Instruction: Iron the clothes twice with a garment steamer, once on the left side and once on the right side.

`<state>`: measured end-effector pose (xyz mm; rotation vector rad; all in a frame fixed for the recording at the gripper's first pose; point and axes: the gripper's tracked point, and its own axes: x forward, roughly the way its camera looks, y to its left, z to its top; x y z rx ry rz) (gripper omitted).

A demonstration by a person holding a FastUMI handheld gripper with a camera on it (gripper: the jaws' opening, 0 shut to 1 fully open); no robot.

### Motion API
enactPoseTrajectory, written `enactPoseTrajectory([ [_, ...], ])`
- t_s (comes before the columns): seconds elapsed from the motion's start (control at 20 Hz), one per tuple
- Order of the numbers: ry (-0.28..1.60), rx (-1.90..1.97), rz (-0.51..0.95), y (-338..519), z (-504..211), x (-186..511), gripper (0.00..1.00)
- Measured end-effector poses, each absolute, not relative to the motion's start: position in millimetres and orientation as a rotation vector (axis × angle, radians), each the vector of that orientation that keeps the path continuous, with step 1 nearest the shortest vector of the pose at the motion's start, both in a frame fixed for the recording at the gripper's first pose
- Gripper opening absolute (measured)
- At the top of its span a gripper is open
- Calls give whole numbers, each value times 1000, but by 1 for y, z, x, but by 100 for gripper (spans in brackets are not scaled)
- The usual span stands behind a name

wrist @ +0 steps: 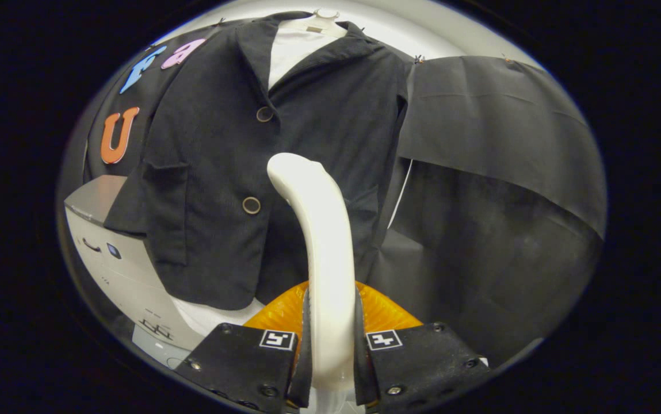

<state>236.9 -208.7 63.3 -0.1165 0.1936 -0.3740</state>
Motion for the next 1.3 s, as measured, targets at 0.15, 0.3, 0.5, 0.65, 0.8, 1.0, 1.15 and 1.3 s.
enactPoseTrajectory([
  [0.15,238,-116,-370,-208,34,237,32],
  [0.3,272,-118,-370,-210,12,236,32],
  [0.5,320,-107,-368,-210,-14,230,32],
  [0.65,351,-104,-364,-209,-34,229,32],
  [0.8,383,-91,-366,-208,-53,227,32],
  [1.0,426,-68,-361,-204,-73,225,32],
  [1.15,430,-48,-365,-201,-75,221,32],
  [1.3,416,-36,-368,-197,-67,212,32],
])
